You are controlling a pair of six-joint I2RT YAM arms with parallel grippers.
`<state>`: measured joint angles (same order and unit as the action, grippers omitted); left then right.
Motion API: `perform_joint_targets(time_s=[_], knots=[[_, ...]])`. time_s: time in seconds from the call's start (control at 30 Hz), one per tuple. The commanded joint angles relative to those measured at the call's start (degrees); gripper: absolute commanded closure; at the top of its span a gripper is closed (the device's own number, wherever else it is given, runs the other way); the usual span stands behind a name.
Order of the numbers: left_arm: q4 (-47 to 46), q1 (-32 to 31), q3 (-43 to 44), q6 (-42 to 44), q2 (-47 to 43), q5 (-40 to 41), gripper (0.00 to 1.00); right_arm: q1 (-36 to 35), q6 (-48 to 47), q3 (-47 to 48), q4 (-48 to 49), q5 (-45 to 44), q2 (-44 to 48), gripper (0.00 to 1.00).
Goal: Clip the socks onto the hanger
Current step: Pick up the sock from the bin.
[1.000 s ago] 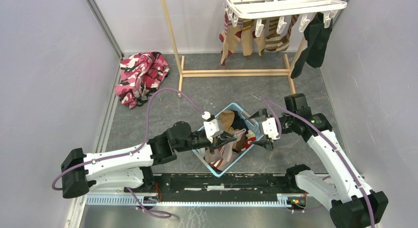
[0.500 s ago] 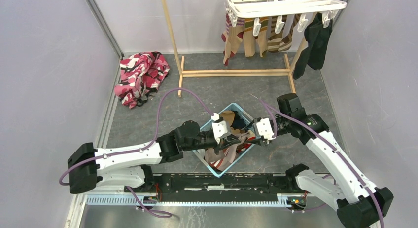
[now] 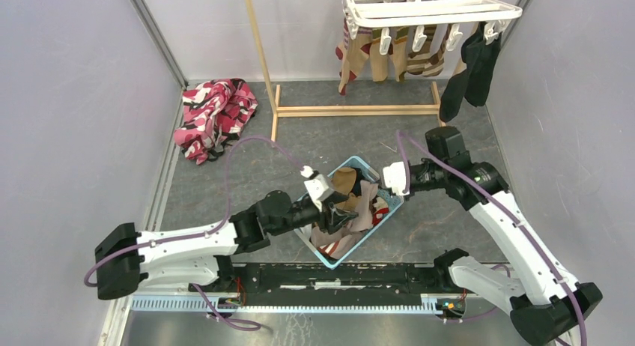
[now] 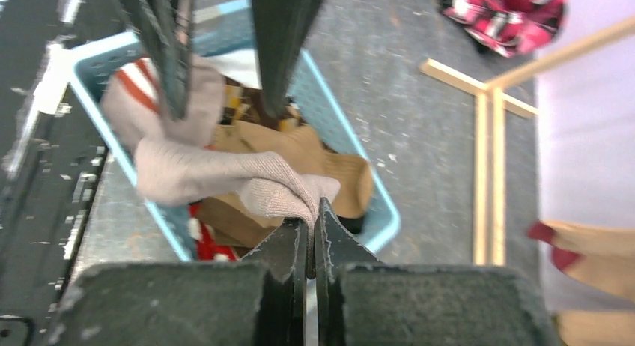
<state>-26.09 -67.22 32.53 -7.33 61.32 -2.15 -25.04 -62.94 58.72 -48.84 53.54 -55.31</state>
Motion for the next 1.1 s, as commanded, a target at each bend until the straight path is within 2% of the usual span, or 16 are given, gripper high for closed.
perform_joint_targets(time_s=[0.0,0.13,0.2,0.33,0.43,0.57,0.67,0.77,0.9,1.07], knots=[[-1.0,0.4,-5.4,-13.5,-9.1,10.0,0.31,-0.2,6.5,7.3,2.1,-10.7,-0.7,1.00],[-2.0,0.4,-13.7,-26.5,-18.6,16.8,0.12,-0.2,11.3,10.9,5.6,-11.5,-2.1,1.00],[-5.9,0.5,-18.5,-35.4,-22.7,19.0,0.04,-0.2,14.2,12.8,7.7,-11.9,-3.1,1.00],[-20.8,0.4,-28.2,-57.7,-24.4,23.2,0.00,-0.2,21.0,14.7,12.9,-12.4,-5.2,1.00],[-26.0,0.4,-29.1,-65.8,-20.0,24.4,0.00,-0.1,25.6,15.3,15.9,-11.7,-7.0,1.00],[-28.3,0.4,-24.7,-76.0,-11.2,25.4,0.00,0.0,32.2,14.9,20.9,-9.8,-7.8,1.00],[-31.3,0.4,-22.6,-88.2,-2.8,26.9,0.00,0.0,35.2,14.8,23.2,-8.5,-7.7,1.00],[-38.8,0.4,-21.8,-99.4,5.6,28.5,0.00,0.4,36.8,13.8,24.5,-6.7,-7.4,1.00],[-45.1,0.4,-19.0,-105.7,15.7,30.3,0.01,1.1,38.6,11.5,26.5,-4.2,-6.8,1.00],[-57.1,0.5,-19.8,-111.2,25.6,37.6,0.06,1.8,38.8,9.3,26.9,-2.9,-4.8,1.00]])
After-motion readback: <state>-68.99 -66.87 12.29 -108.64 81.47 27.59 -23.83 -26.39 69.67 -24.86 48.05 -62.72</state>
